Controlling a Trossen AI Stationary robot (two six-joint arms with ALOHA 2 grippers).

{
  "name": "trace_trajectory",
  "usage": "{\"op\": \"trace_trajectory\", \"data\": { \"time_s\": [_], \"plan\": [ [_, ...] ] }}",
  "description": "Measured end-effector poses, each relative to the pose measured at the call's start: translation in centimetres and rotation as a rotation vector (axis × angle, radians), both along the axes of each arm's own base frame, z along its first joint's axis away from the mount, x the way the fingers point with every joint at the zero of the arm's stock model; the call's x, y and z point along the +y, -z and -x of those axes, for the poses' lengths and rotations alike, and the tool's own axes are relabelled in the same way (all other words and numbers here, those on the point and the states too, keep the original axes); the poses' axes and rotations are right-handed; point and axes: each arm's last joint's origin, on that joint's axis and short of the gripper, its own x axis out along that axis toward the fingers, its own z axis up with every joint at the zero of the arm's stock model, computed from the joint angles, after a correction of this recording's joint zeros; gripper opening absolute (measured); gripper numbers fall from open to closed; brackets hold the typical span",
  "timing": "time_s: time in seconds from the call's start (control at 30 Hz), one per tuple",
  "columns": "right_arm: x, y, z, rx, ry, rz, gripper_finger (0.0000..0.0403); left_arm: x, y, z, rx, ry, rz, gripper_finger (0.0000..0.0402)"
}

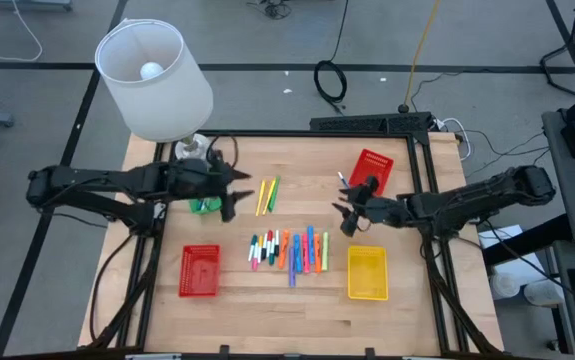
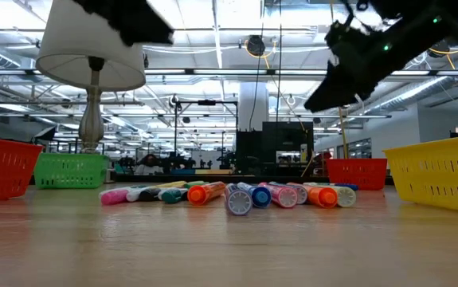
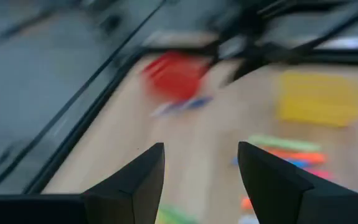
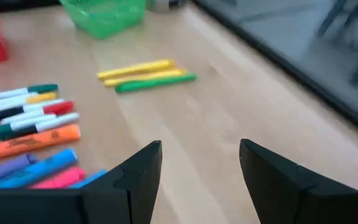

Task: Pick & Place Markers
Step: Put the blue marker pen into the green basket

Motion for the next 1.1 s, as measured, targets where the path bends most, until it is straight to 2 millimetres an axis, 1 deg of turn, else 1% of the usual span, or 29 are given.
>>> {"op": "trace_trajectory", "data": {
  "time_s": [0.13,0.2,0.27,0.33,0.4,0.47,0.57,0.63,0.73,0.83,0.9,1.1],
  "plan": [
    [-1.3,1.2,-0.2,0.139,0.025,-0.122,0.0206,-1.3,-0.8,-0.7,-0.09,0.29,-0.077,0.0212],
    [-1.8,1.7,-0.9,0.209,0.034,-0.162,0.0206,-1.7,-0.8,-1.0,-0.116,0.413,-0.103,0.0212],
    [-2.2,2.7,-1.2,0.315,0.048,-0.179,0.0206,-2.0,-0.7,-1.2,-0.128,0.507,-0.121,0.0211],
    [-2.6,3.3,-1.7,0.387,0.066,-0.184,0.0206,-2.1,-0.7,-1.5,-0.143,0.545,-0.135,0.0212],
    [-3.0,3.7,-2.0,0.443,0.089,-0.188,0.0206,-1.9,0.0,-1.8,-0.107,0.542,-0.125,0.0211],
    [-3.5,4.2,-2.1,0.479,0.101,-0.211,0.0206,-1.5,0.5,-2.3,-0.094,0.503,-0.105,0.0212],
    [-4.1,4.9,-2.2,0.507,0.119,-0.243,0.0206,-0.5,2.3,-2.5,-0.122,0.431,-0.064,0.0211],
    [-4.3,5.1,-2.2,0.517,0.132,-0.245,0.0206,0.1,3.5,-2.2,-0.164,0.381,-0.034,0.0211],
    [-4.7,5.1,-2.2,0.508,0.157,-0.257,0.0206,0.9,5.0,-0.9,-0.198,0.317,-0.012,0.0211],
    [-5.1,5.1,-2.1,0.504,0.175,-0.264,0.0206,1.6,5.2,0.2,-0.231,0.274,-0.016,0.0211],
    [-5.5,5.1,-2.0,0.503,0.194,-0.273,0.0206,1.8,4.7,0.9,-0.267,0.262,-0.006,0.0211],
    [-6.5,5.2,-1.7,0.502,0.217,-0.331,0.0206,1.5,4.3,1.5,-0.289,0.267,0.009,0.0211]
  ]
}}
